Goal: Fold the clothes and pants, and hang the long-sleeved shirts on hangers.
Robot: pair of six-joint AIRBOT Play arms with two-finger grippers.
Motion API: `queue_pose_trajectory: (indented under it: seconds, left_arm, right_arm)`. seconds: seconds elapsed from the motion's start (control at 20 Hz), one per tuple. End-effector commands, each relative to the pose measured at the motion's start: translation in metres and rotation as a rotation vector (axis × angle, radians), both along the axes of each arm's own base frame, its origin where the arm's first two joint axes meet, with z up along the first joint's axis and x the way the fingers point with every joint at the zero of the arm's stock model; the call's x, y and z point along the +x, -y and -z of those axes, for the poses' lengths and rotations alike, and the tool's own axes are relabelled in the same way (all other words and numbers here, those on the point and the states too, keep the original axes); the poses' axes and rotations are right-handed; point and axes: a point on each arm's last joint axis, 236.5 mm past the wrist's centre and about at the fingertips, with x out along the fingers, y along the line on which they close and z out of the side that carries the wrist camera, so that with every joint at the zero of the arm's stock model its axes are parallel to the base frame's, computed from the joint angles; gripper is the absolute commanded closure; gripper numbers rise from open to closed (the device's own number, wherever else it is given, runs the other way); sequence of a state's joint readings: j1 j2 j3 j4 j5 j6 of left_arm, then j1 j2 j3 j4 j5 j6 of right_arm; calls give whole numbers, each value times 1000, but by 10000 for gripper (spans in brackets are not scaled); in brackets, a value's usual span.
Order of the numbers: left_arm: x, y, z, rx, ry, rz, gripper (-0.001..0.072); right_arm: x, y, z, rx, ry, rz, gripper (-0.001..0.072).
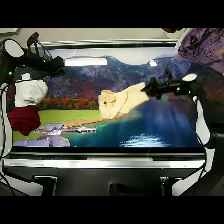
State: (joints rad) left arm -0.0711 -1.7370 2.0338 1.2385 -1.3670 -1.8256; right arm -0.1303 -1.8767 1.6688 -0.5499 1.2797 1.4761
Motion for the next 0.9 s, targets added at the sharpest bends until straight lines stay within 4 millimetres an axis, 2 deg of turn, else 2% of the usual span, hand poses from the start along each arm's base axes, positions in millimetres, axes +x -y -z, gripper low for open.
queue_pose_trajectory:
  seconds: [0.0,0.25,0.45,0.65,0.85]
  left_arm:
    - [-3,0,2,3,-13,3,692]
    - [-4,0,2,3,-17,5,692]
    - [-6,0,3,5,-28,8,692]
    - [-6,0,3,5,-28,8,692]
    - [-6,-1,3,5,-27,8,692]
  right_arm:
    - [29,21,-57,-7,45,110,686]
    - [56,66,-114,10,120,263,686]
    - [75,124,-146,41,174,465,686]
    - [82,184,-167,48,233,622,686]
    - [73,250,-171,5,260,741,686]
